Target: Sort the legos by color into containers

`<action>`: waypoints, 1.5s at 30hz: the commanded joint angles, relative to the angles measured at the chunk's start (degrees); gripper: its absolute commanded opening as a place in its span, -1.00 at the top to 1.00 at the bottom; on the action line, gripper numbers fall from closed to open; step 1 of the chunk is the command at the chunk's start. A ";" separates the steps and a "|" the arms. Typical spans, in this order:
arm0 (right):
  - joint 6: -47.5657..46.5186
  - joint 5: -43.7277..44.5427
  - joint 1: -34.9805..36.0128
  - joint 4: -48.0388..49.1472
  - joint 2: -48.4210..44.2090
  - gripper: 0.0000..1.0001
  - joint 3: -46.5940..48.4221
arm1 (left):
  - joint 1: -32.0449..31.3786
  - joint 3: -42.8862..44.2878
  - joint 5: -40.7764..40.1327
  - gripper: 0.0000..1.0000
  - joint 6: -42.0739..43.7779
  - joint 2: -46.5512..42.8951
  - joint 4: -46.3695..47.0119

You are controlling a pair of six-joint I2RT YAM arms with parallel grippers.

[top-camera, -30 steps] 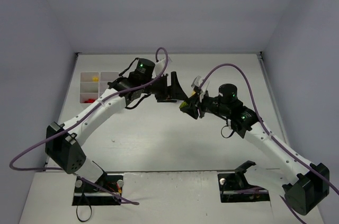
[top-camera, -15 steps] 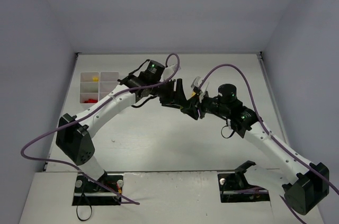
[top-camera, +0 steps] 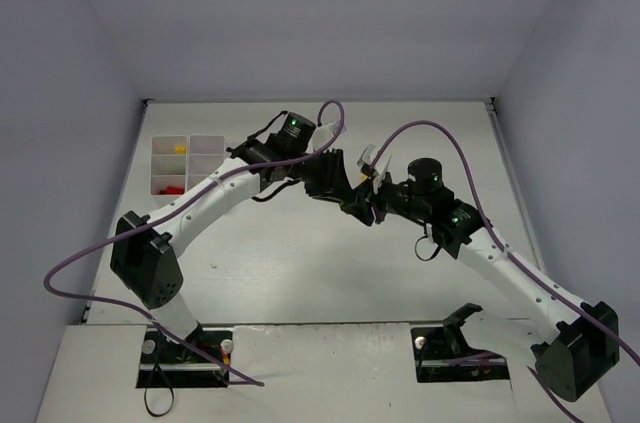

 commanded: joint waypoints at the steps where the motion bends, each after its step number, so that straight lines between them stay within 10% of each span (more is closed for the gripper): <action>1: 1.69 1.58 0.38 4.63 0.83 0.29 1.62 | 0.30 1.77 -2.94 1.00 3.73 -1.99 0.20; 9: 3.36 6.94 0.20 3.49 1.01 -0.40 2.14 | 8.20 -5.07 -10.14 1.00 5.67 -7.60 -2.17; 23: 10.39 13.62 -0.24 -1.43 0.75 -0.40 6.18 | 31.93 -10.79 -28.15 1.00 10.32 -20.62 -8.32; 45: 18.39 19.86 -0.85 -7.30 -1.62 -0.42 8.65 | 35.81 -10.88 -42.05 1.00 7.95 -24.49 -9.64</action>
